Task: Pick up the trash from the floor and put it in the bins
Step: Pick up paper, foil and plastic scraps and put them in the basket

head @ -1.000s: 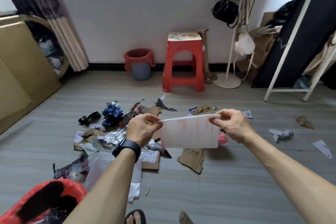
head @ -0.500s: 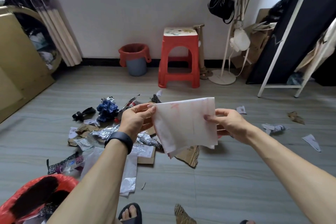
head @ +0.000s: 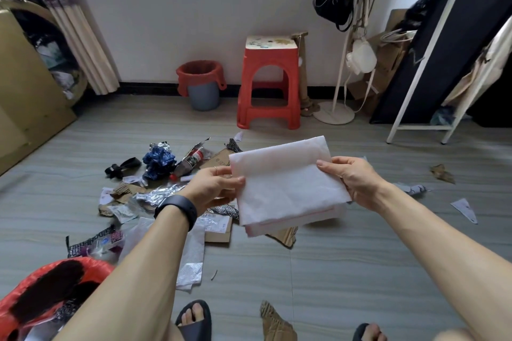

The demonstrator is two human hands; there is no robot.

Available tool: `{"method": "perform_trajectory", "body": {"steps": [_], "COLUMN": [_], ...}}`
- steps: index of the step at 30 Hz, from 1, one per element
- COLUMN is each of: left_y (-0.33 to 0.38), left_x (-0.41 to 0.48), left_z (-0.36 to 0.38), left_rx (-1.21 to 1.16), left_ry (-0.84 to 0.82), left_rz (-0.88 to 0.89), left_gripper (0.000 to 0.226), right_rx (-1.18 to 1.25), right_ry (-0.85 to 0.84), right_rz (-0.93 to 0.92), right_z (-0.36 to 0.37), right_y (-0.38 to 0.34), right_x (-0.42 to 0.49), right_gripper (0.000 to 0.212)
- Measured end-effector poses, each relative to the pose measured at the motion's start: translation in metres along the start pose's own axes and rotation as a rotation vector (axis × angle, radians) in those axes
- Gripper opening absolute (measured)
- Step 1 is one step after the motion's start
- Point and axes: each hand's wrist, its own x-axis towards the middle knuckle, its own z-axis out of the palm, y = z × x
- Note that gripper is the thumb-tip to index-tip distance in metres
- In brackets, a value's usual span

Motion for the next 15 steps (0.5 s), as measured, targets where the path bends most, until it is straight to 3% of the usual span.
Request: {"method": "perform_trajectory", "body": {"steps": [4, 9, 15], "left_y": [0.003, 0.007, 0.008], "left_x": [0.006, 0.006, 0.001], "left_z": [0.003, 0.012, 0.013], "left_rx": [-0.191, -0.17, 0.162], "left_ry": [0.178, 0.133, 0.099], "left_rz": [0.101, 0.169, 0.213], "left_gripper": [0.03, 0.027, 0.069], "right_rx": [-0.033, -0.106, -0.233], "right_ry": [0.103, 0.13, 0.017], "right_rz": [-0.028, -0.125, -0.146], "right_z": [0.005, 0.01, 0.002], "right_y": [-0.004, -0.004, -0.007], "right_x": [-0.002, -0.001, -0.004], "right_gripper": [0.035, 0.012, 0.043]}}
